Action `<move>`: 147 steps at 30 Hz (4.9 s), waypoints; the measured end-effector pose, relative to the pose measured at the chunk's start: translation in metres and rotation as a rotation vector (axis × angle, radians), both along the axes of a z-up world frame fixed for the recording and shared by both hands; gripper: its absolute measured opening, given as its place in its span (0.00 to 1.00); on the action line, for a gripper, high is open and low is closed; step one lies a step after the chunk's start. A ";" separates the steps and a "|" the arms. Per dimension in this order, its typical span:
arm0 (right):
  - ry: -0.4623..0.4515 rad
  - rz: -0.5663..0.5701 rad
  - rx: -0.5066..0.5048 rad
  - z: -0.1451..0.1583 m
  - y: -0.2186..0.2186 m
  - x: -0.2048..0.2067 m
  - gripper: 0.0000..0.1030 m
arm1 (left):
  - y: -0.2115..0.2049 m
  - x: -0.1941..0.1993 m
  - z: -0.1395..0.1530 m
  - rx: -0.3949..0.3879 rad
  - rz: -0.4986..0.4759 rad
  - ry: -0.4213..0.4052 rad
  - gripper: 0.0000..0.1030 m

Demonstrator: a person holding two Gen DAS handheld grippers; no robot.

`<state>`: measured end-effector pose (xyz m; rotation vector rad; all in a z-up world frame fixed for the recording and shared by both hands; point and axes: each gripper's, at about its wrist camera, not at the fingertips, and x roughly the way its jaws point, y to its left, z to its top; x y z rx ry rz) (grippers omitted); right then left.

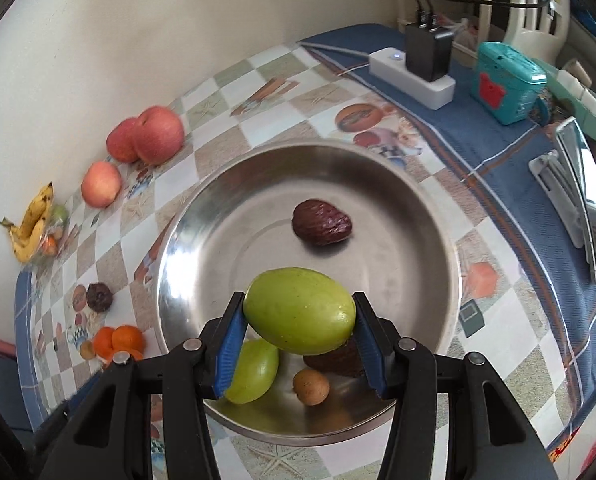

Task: Organize fruits
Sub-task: 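Carry the pear and orange over the steel bowl and open both tools, then withdraw both open tools from the bowl toward the remaining fruit, then grasp the small brown round fruit with the left tool while the right tool grasps an orange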

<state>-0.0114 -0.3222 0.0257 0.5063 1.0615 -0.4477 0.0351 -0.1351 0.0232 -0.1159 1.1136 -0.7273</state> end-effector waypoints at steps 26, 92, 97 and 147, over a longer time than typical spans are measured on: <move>0.029 0.035 0.004 -0.004 0.008 0.008 0.54 | -0.018 -0.004 -0.009 0.052 -0.031 -0.019 0.40; 0.088 0.320 -0.120 -0.006 0.091 0.032 0.76 | 0.123 0.046 -0.016 0.367 0.508 0.058 1.00; 0.093 0.323 -0.122 -0.007 0.091 0.032 0.76 | 0.123 0.046 -0.017 0.384 0.507 0.051 1.00; -0.107 0.529 -0.044 -0.009 0.154 0.074 0.57 | 0.142 0.089 -0.014 0.226 0.521 0.017 0.89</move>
